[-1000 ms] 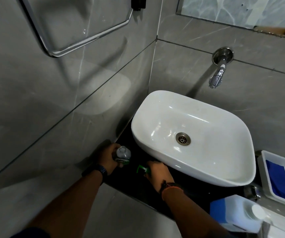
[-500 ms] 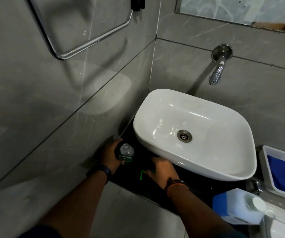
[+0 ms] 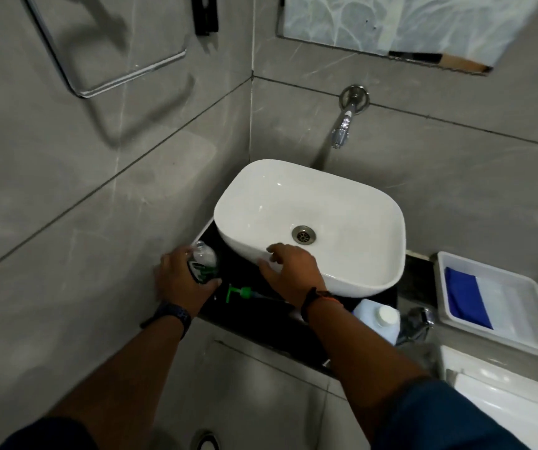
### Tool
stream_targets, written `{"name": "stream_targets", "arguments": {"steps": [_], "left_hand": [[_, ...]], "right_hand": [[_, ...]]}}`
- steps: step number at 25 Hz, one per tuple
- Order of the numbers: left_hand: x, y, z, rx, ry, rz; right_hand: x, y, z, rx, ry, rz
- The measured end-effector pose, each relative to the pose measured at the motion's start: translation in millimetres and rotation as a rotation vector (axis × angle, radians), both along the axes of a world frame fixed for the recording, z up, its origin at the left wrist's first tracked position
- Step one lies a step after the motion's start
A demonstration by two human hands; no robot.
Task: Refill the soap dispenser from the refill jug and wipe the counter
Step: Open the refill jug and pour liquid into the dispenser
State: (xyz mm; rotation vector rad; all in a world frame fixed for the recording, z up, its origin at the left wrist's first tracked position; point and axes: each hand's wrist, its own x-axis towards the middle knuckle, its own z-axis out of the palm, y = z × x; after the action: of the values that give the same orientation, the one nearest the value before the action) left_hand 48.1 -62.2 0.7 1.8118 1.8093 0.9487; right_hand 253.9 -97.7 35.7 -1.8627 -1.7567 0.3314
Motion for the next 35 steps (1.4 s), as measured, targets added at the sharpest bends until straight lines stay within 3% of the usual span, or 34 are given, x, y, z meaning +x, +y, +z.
{"name": "stream_targets", "arguments": {"steps": [2, 5, 10, 13, 16, 18, 21, 24, 30, 35], "left_hand": [[30.1, -22.5, 10.3, 0.114, -0.030, -0.047], [92.1, -60.4, 15.2, 0.038, -0.181, -0.237], [174.7, -103.1, -0.6, -0.276, -0.164, -0.624], [199.5, -107.6, -7.2, -0.326, -0.114, -0.782], [212.5, -99.1, -15.4, -0.368, -0.167, -0.886], [219.5, -96.4, -16.5, -0.343, -0.154, -0.891], [228.2, -95.1, -8.1, -0.150, -0.051, -0.826], [226.4, -96.7, 0.3, -0.122, -0.086, -0.819], [202.8, -96.7, 24.9, -0.332, -0.213, -0.759], [200.4, -76.0, 83.0, -0.231, -0.044, -0.750]], "right_hand": [[25.4, -18.0, 23.9, 0.083, 0.019, -0.058], [77.1, -54.5, 56.4, 0.132, -0.041, -0.104], [147.3, -98.2, 72.3, -0.240, -0.193, -0.141], [158.6, -109.2, 59.4, -0.439, -0.214, -0.103], [157.4, -110.8, 40.0, -0.489, -0.218, -0.060], [154.1, -110.3, 30.3, -0.468, -0.207, -0.066], [150.3, -105.8, 22.2, -0.442, -0.220, -0.058], [147.7, -102.0, 29.0, -0.460, -0.255, 0.010], [136.4, -92.7, 81.9, -0.401, -0.192, 0.016], [131.3, -81.0, 136.4, -0.348, -0.287, 0.116]]}}
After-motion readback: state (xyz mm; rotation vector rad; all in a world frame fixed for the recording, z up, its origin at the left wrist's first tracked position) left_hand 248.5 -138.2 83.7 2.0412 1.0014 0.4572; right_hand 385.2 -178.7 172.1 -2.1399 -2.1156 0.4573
